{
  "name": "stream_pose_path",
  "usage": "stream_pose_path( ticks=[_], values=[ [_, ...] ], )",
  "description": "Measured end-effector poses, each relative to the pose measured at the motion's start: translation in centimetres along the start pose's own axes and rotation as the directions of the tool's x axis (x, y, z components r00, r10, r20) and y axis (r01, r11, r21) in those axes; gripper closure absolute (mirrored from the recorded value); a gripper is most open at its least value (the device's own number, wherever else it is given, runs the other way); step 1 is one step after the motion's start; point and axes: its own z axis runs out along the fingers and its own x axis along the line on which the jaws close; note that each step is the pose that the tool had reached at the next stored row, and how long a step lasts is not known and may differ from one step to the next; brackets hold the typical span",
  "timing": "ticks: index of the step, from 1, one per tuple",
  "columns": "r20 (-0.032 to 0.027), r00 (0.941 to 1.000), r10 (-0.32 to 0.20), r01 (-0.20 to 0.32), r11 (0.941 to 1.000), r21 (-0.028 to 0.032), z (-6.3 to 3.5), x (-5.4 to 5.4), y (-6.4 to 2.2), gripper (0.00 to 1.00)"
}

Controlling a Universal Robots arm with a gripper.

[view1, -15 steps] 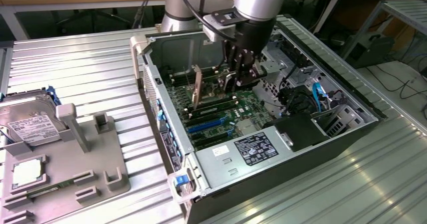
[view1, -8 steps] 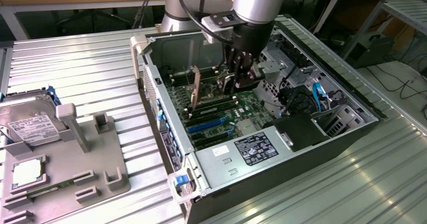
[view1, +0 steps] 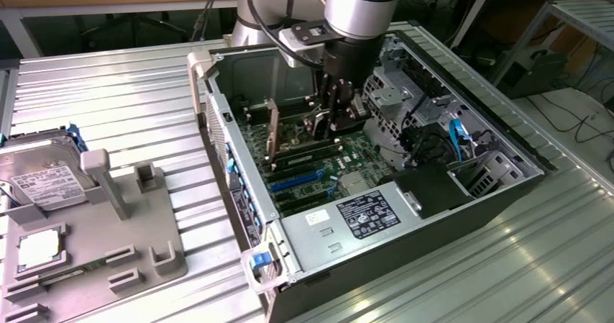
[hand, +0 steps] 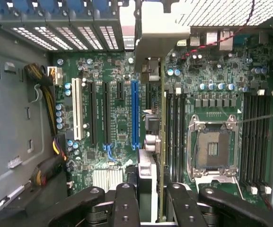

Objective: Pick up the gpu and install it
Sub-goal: 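Insert the gpu into the slot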

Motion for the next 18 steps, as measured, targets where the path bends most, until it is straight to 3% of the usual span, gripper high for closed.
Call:
stream_pose_path(
  ticks=[14,18],
  values=[
    [0.0001,1.0000,0.001,-0.001,1.0000,0.0000,0.44,0.29,0.37,0.72],
    [-0.0003,1.0000,0.001,-0.001,1.0000,-0.0001,0.70,0.37,0.88,0.72]
  ],
)
